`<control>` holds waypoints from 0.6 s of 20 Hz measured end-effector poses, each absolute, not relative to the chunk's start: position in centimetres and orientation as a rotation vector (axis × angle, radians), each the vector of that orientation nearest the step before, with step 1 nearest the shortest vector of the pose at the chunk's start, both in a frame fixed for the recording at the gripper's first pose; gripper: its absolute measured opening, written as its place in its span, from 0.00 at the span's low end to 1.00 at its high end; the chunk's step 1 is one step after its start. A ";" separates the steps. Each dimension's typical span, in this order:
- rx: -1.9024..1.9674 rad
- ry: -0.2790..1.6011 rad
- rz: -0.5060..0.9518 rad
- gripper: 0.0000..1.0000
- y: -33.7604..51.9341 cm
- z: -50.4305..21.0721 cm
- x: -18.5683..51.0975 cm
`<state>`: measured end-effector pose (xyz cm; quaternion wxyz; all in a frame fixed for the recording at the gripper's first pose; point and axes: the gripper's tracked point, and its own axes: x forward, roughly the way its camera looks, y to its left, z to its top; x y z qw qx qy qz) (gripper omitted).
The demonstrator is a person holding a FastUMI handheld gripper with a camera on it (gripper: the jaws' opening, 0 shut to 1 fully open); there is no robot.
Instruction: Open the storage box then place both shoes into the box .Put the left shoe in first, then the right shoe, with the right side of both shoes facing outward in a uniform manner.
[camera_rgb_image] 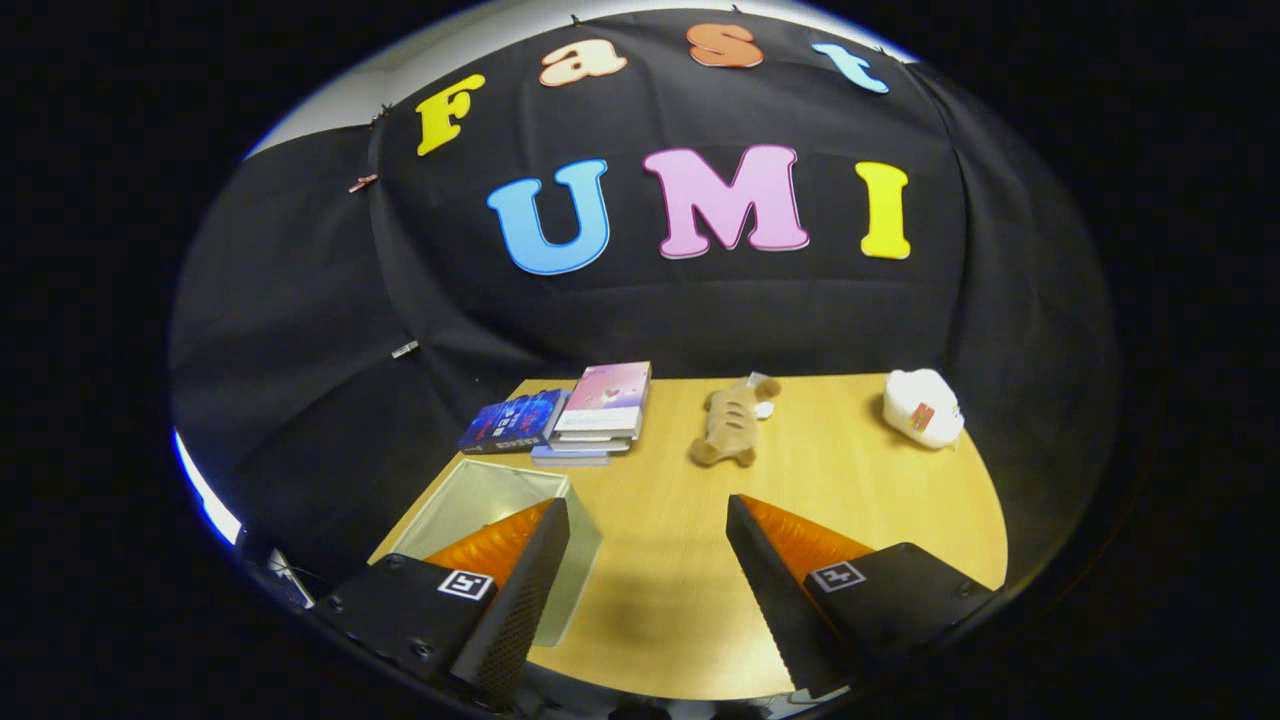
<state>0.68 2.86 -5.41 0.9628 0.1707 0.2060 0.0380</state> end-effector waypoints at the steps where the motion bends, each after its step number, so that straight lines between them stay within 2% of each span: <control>1: 0.322 0.388 0.063 0.98 1.4 -5.1 0.5; 12: 0.148 0.177 -0.044 0.98 -8.2 -2.5 -2.9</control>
